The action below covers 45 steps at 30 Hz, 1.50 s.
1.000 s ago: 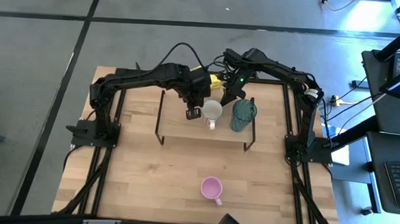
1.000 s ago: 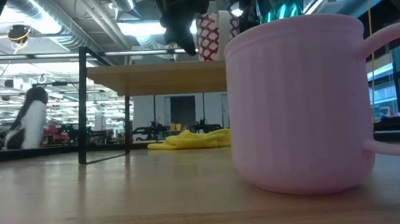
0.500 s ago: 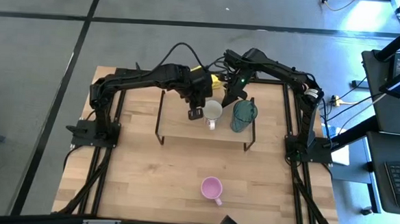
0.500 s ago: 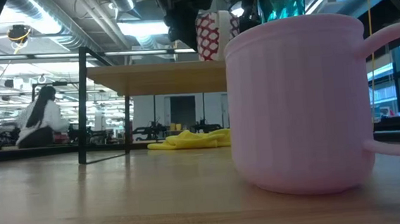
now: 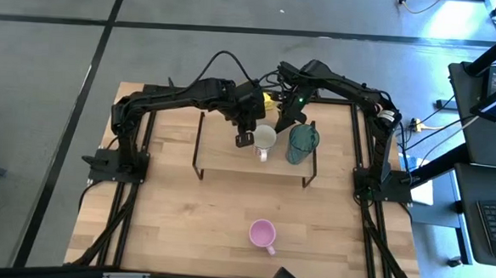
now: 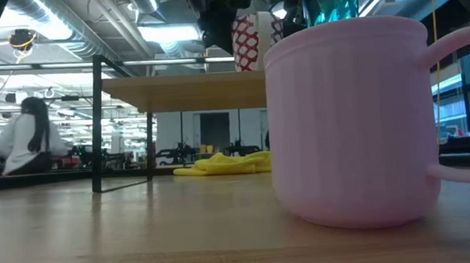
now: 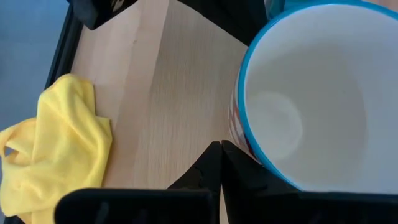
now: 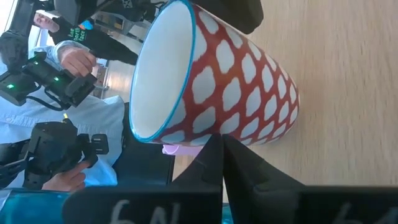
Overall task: Stack small to large cups/mugs on shelf
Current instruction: Put the red mug on the shelf, then put the pink mug on the shelf
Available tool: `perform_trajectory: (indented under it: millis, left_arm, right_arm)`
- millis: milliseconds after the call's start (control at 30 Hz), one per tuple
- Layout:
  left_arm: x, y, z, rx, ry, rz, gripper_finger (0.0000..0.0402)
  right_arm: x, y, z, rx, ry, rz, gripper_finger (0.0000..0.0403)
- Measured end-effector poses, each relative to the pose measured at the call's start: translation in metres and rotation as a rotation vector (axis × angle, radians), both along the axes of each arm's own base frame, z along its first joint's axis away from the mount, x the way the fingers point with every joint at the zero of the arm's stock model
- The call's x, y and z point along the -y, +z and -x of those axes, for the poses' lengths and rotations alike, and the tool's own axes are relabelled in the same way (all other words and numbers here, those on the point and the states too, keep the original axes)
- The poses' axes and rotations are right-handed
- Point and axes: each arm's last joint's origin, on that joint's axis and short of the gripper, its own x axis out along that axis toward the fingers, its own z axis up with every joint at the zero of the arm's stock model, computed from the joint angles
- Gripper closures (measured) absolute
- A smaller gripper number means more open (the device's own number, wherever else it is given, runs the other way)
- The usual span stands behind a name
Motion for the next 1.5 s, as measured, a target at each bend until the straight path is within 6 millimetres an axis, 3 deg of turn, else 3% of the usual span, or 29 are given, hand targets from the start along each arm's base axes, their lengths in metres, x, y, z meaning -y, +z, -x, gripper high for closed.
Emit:
perform_trajectory:
  millis: [567, 733, 933, 1167, 1333, 1500]
  left_arm:
    - [-0.009, 0.0, 0.003, -0.005, -0.002, -0.008, 0.0399]
    - [-0.02, -0.002, 0.011, -0.067, 0.031, -0.035, 0.0399]
    - [-0.023, 0.01, 0.026, -0.071, 0.035, -0.052, 0.0399]
    - [-0.002, 0.038, 0.045, -0.055, 0.102, -0.206, 0.04]
    - [0.018, 0.059, 0.062, 0.004, 0.149, -0.205, 0.0398]
    - [0.043, 0.069, 0.068, 0.048, 0.112, -0.187, 0.04]
  right_arm:
    - [0.001, 0.0, -0.001, 0.013, 0.001, 0.009, 0.0396]
    - [0.01, 0.006, 0.0, 0.062, -0.02, 0.051, 0.0396]
    - [0.026, 0.049, -0.002, 0.159, -0.058, 0.243, 0.0396]
    - [0.031, 0.113, 0.003, 0.151, -0.174, 0.599, 0.0396]
    - [0.025, 0.155, 0.01, 0.21, -0.254, 0.737, 0.0396]
    - [0.002, 0.172, 0.011, 0.275, -0.269, 0.729, 0.0396]
